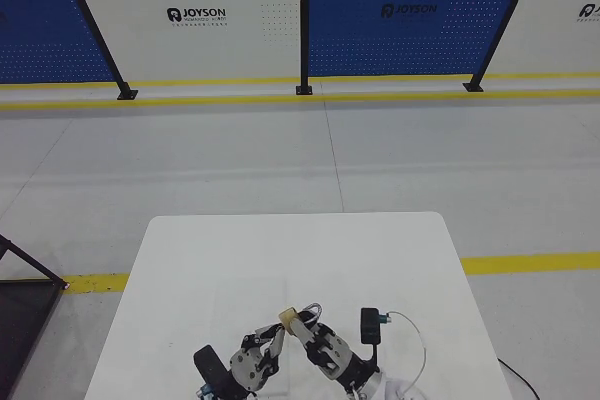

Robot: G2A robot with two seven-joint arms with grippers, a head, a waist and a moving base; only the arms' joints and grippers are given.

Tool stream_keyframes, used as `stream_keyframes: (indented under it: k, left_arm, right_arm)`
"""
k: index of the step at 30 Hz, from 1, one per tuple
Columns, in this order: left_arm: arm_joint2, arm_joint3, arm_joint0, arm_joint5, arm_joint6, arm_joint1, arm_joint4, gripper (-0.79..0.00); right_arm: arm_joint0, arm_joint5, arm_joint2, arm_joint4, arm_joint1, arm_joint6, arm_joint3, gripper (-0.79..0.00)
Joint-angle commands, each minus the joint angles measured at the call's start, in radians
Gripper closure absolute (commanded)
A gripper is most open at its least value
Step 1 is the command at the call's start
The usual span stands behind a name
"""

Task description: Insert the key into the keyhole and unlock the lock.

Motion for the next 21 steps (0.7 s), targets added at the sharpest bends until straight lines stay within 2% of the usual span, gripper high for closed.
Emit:
stream_keyframes:
  k: [1, 7, 15, 21]
  left_arm:
    - [-0.003, -0.009, 0.005, -0.031, -0.005, 0.002, -0.018, -0.785]
    - [-0.033, -0.042, 0.048, -0.238, -0.012, 0.02, -0.098, -0.785]
    - [-0.159, -0.057, 0.145, -0.548, 0.013, 0.063, -0.216, -0.785]
    - [-0.242, -0.091, 0.212, -0.676, -0.114, 0.089, -0.382, -0.785]
  right_arm:
    - [-0.002, -0.004, 0.003, 0.002, 0.001, 0.0, -0.001, 0.0]
    - [-0.003, -0.019, 0.021, 0.021, 0.005, -0.007, -0.001, 0.0]
    - [0.013, -0.002, 0.033, 0.056, 0.006, 0.02, 0.014, 0.0]
    - [0.043, 0.014, 0.041, 0.043, 0.007, 0.058, 0.022, 0.0]
